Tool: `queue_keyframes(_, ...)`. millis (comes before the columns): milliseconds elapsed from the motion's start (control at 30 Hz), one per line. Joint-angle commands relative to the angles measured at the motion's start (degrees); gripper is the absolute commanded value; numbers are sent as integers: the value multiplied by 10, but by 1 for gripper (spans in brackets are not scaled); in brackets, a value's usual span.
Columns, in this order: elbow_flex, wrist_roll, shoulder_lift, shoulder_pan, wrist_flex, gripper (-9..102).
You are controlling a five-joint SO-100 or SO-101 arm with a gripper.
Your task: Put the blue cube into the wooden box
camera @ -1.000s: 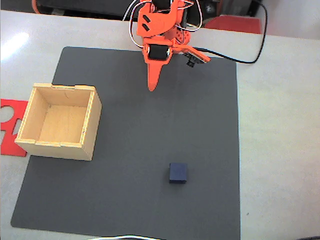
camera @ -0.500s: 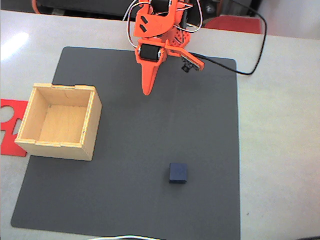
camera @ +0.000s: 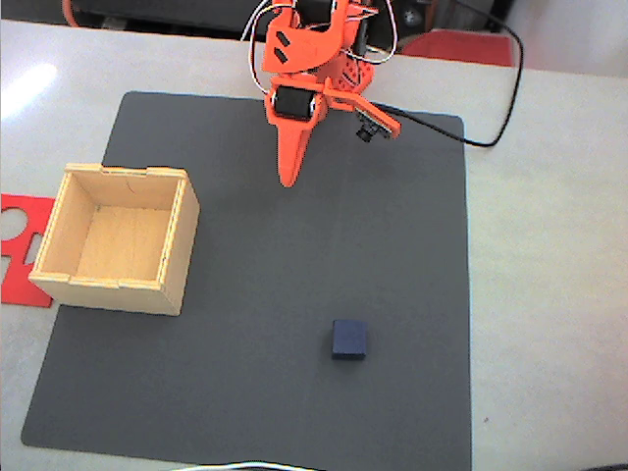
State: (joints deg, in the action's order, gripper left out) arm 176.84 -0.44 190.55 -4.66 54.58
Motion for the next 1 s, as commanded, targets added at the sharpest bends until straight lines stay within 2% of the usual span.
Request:
queue_keyframes(0,-4,0,7,1,-9,0)
queue_keyframes(200,-4,-18,7,17,-8,1)
queue_keyframes(300,-4,-40,7,20,-5,18)
queue_keyframes(333,-3,-62,7,27,-11,21)
queue_keyframes(567,-23,-98,-24,42,-67,25)
queue_keyframes(633,-62,-103,-107,33,-102,26)
queue_keyframes(767,-229,-103,-381,-7,-163,27)
queue_keyframes(967,-464,-163,-623,-13,-133,27)
